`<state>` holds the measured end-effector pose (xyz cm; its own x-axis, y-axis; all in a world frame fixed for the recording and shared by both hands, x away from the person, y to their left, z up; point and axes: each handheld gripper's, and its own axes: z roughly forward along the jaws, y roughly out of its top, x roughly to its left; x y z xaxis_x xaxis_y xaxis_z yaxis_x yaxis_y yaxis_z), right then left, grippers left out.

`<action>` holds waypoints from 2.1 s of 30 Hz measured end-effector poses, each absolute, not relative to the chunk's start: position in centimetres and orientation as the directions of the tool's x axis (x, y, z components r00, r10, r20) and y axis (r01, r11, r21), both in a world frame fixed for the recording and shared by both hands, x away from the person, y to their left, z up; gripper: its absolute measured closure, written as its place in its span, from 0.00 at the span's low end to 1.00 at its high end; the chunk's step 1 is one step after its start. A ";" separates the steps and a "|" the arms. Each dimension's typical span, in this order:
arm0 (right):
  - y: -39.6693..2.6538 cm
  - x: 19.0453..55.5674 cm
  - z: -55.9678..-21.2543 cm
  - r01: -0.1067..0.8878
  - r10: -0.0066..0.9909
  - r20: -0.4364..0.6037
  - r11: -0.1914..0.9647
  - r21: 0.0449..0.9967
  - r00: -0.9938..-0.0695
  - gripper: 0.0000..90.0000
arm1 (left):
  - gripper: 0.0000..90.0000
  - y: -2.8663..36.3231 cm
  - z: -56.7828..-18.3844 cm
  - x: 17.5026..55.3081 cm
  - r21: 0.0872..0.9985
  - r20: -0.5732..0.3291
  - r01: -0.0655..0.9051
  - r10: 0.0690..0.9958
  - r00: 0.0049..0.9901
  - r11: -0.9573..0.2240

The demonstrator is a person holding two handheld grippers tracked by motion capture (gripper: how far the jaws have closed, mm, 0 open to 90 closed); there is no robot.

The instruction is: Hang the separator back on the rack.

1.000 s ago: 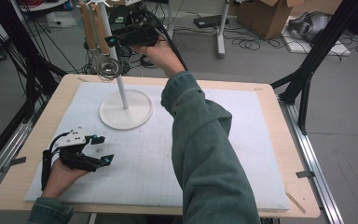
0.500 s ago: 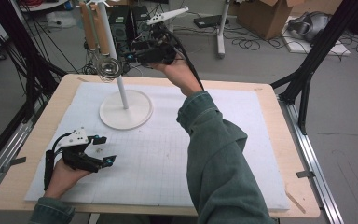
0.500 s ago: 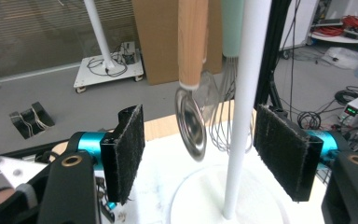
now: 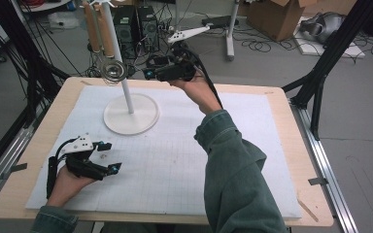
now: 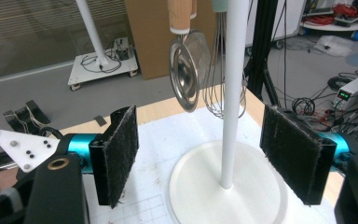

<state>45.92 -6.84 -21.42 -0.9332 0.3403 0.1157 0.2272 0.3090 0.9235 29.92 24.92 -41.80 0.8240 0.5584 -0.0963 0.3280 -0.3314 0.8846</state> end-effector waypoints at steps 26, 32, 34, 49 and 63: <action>-11.9 42.9 -26.9 0.241 0.400 0.107 0.302 0.922 -0.910 0.19 | 0.07 24.7 -41.8 29.9 0.881 -0.087 0.333 0.577 0.812 -0.336; -13.6 41.9 -28.3 0.255 0.423 0.114 0.292 0.922 -0.899 0.19 | 0.07 24.6 -41.8 29.9 0.878 -0.086 0.334 0.574 0.814 -0.343; -14.2 41.6 -28.8 0.254 0.426 0.110 0.298 0.920 -0.898 0.19 | 0.07 24.7 -41.8 29.9 0.879 -0.083 0.333 0.578 0.812 -0.342; -16.9 40.0 -31.5 0.287 0.464 0.129 0.288 0.914 -0.877 0.15 | 0.07 24.6 -42.1 30.0 0.877 -0.089 0.341 0.581 0.809 -0.339; -19.4 38.3 -34.2 0.327 0.510 0.144 0.290 0.899 -0.848 0.13 | 0.04 24.6 -42.1 30.0 0.878 -0.093 0.347 0.591 0.801 -0.331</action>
